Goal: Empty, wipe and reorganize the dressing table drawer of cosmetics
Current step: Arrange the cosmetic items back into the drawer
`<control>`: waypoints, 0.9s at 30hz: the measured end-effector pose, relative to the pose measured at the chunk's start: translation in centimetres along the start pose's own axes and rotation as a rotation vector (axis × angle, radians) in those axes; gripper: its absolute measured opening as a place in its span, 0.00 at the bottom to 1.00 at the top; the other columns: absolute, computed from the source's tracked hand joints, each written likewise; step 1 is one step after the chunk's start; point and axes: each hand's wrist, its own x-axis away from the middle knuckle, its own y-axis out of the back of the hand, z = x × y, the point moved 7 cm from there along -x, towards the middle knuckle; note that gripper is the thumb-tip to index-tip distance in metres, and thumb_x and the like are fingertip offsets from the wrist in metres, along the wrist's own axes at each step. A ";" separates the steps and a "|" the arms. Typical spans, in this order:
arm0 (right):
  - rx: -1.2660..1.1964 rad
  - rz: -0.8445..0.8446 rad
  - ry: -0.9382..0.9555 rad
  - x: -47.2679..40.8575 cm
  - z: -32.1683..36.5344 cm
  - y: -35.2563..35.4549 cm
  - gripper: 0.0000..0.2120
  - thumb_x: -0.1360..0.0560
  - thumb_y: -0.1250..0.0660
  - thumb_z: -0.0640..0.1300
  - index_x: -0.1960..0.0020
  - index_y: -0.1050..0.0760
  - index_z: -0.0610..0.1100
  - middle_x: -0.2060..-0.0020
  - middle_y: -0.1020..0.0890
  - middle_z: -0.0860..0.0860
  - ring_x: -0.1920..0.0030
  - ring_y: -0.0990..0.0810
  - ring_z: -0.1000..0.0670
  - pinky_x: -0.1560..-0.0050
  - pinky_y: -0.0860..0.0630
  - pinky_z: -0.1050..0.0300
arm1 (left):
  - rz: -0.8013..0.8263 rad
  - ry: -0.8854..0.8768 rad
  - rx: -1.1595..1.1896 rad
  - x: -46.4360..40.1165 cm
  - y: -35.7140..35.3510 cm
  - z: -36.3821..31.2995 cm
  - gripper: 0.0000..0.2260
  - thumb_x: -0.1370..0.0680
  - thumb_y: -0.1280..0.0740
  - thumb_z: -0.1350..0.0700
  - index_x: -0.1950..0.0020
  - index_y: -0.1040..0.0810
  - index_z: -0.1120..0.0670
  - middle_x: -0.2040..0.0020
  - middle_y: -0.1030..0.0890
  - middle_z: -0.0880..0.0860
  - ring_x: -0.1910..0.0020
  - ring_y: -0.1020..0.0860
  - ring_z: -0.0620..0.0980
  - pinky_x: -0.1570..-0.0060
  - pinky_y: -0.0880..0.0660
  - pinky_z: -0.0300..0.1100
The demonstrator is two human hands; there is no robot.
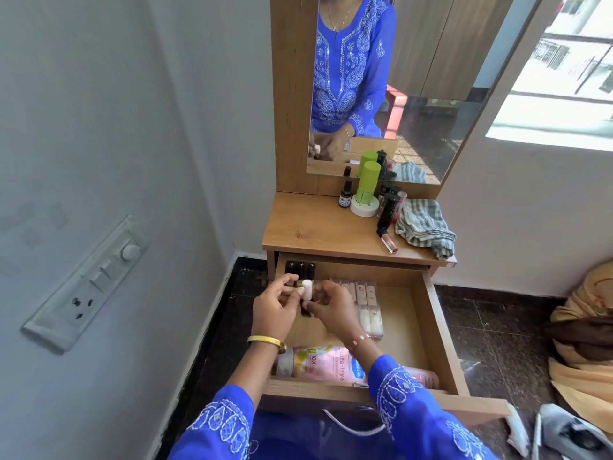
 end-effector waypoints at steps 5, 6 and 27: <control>-0.540 -0.026 -0.194 0.2 -2.0 0.9 0.10 0.27 0.35 0.29 0.48 0.30 0.38 0.60 0.22 0.43 0.67 0.23 0.51 0.69 0.21 0.65 | -0.068 0.071 0.041 -0.1 0.5 0.7 0.08 0.24 0.37 0.62 0.49 0.21 0.55 0.58 0.18 0.52 0.58 0.19 0.47 0.60 0.28 0.30; -0.587 -0.021 -0.209 0.2 -2.2 0.9 0.11 0.27 0.36 0.29 0.47 0.30 0.39 0.59 0.23 0.42 0.67 0.23 0.50 0.69 0.20 0.64 | -0.093 0.085 0.047 -0.1 0.8 0.8 0.08 0.23 0.38 0.63 0.49 0.21 0.55 0.58 0.18 0.52 0.59 0.20 0.47 0.60 0.29 0.29; 0.241 -0.097 -0.061 -4.2 -0.9 -3.5 0.07 0.28 0.32 0.37 0.50 0.23 0.38 0.63 0.24 0.49 0.61 0.27 0.52 0.72 0.37 0.72 | -0.342 0.230 0.235 -0.4 3.0 2.3 0.08 0.21 0.42 0.60 0.52 0.23 0.54 0.65 0.22 0.48 0.61 0.23 0.49 0.60 0.29 0.35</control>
